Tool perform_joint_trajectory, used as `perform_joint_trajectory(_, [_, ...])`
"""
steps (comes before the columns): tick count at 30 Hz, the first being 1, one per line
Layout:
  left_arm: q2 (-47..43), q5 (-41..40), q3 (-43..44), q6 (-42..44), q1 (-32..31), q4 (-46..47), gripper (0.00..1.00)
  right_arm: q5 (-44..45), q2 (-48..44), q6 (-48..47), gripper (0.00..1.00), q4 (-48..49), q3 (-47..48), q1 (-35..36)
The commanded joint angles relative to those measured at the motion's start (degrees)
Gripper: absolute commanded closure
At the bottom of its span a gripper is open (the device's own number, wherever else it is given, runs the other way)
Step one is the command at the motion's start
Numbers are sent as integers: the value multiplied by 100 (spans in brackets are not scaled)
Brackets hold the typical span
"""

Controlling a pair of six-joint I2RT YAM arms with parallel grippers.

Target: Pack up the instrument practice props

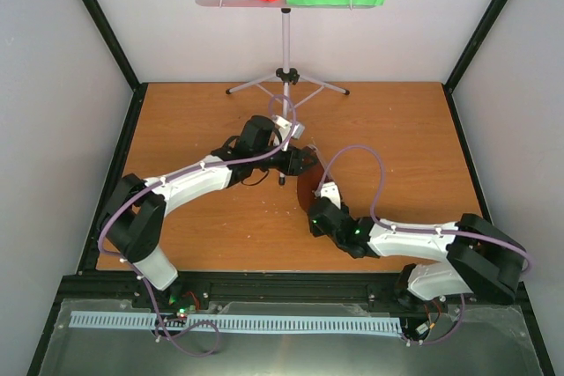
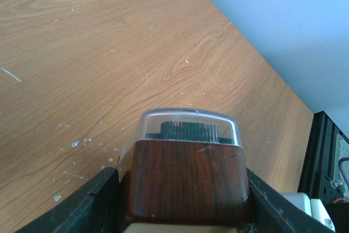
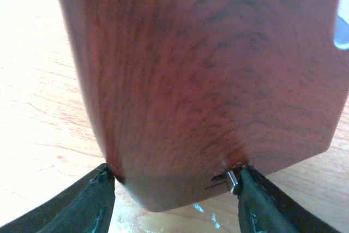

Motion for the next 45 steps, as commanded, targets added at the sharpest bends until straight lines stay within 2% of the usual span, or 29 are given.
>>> perform_joint_trajectory(1, [339,-33,8,-207,-11,-636,58,134,304,71,49,3,366,123])
perform_joint_trajectory(4, [378,12,13,-165,-11,-651,58,161,396,138,62,35,384,133])
perform_joint_trajectory(7, [362,-13,-32,-79,-11,-632,58,167,367,167,66,4,379,140])
perform_joint_trajectory(9, [314,33,-118,46,-12,-562,57,158,256,168,61,-21,343,144])
perform_joint_trajectory(13, [136,40,-253,617,-18,-486,58,130,-227,130,34,-118,230,144])
perform_joint_trajectory(17, [-73,-79,-416,1327,-56,-550,58,190,-1035,207,19,-470,90,133])
perform_joint_trajectory(22, [-256,-136,-585,2035,-328,-612,57,226,-2065,13,11,-844,63,-14])
perform_joint_trajectory(28, [-444,-376,-716,2370,-702,-483,53,-257,-2809,-284,10,-1266,56,-1072])
perform_joint_trajectory(34, [-670,-486,-858,2368,-758,-372,34,-1080,-3439,-185,10,-1294,-345,-2061])
perform_joint_trajectory(38, [-905,-285,-888,2283,-758,-221,14,-1343,-3605,16,9,-1264,-574,-2238])
perform_joint_trajectory(41, [-1122,-84,-893,2183,-758,-147,7,-1423,-3622,116,9,-1225,-692,-2251])
perform_joint_trajectory(45, [-1487,133,-881,2004,-750,-79,3,-1509,-3572,118,9,-1166,-714,-2304])
